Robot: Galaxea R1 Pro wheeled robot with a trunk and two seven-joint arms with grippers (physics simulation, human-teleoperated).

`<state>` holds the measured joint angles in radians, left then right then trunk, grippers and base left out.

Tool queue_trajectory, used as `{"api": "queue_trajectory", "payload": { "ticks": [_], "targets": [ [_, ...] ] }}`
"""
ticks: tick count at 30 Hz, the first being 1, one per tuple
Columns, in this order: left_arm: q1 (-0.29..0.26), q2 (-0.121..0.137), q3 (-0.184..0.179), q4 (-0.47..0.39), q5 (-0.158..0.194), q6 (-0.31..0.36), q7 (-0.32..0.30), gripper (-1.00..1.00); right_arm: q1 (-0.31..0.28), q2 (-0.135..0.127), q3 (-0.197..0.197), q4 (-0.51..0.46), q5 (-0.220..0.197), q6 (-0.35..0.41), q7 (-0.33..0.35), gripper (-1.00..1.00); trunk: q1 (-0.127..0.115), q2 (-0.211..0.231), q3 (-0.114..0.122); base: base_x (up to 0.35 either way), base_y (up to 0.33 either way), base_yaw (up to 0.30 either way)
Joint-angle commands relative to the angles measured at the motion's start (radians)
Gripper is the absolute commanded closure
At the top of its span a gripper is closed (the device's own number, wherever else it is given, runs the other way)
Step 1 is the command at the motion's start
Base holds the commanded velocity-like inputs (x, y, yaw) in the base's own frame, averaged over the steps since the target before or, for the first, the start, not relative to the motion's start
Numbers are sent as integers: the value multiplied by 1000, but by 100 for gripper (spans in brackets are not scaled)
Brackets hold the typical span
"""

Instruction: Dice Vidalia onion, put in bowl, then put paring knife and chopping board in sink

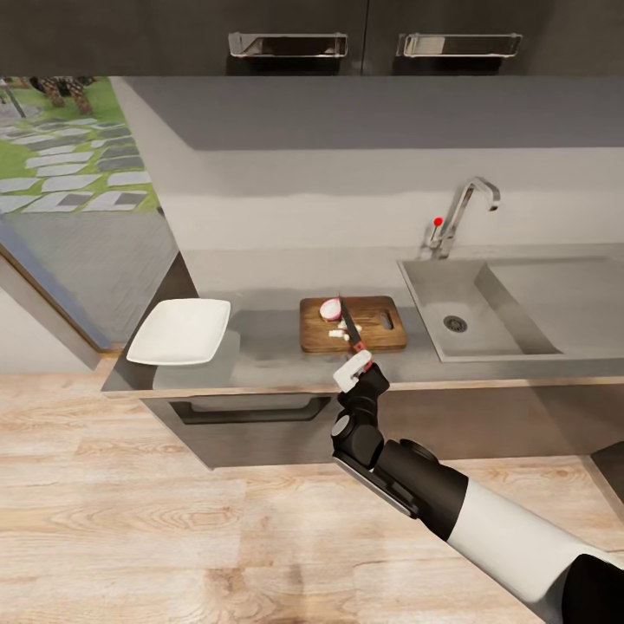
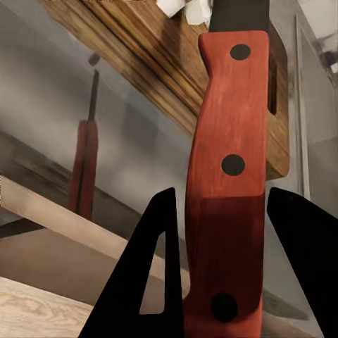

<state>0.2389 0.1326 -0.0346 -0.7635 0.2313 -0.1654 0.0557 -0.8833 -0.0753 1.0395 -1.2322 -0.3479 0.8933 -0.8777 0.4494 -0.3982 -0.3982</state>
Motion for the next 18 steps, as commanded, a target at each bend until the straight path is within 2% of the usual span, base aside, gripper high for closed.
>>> {"api": "queue_trajectory", "payload": {
  "ticks": [1, 8, 13, 18],
  "targets": [
    [0, 1, -4, -1, 5, -2, 6, -100, -2, 0, 4, -1, -9, 4, -11, 100, 1, -2, -2, 0, 0, 0],
    [0, 1, -4, -2, 5, -2, 6, -100, -2, -1, 2, -1, -6, 3, -16, 100, 1, -2, -2, 0, 0, 0],
    [0, 1, -4, -2, 5, -2, 6, -100, -2, 0, -2, -6, -8, -24, -128, 100, 1, -2, -2, 0, 0, 0],
    [0, 1, -4, -2, 5, -2, 6, -100, -2, 1, -2, -7, -8, -41, -153, 100, 1, -2, -2, 3, 8, 0]
  ]
}}
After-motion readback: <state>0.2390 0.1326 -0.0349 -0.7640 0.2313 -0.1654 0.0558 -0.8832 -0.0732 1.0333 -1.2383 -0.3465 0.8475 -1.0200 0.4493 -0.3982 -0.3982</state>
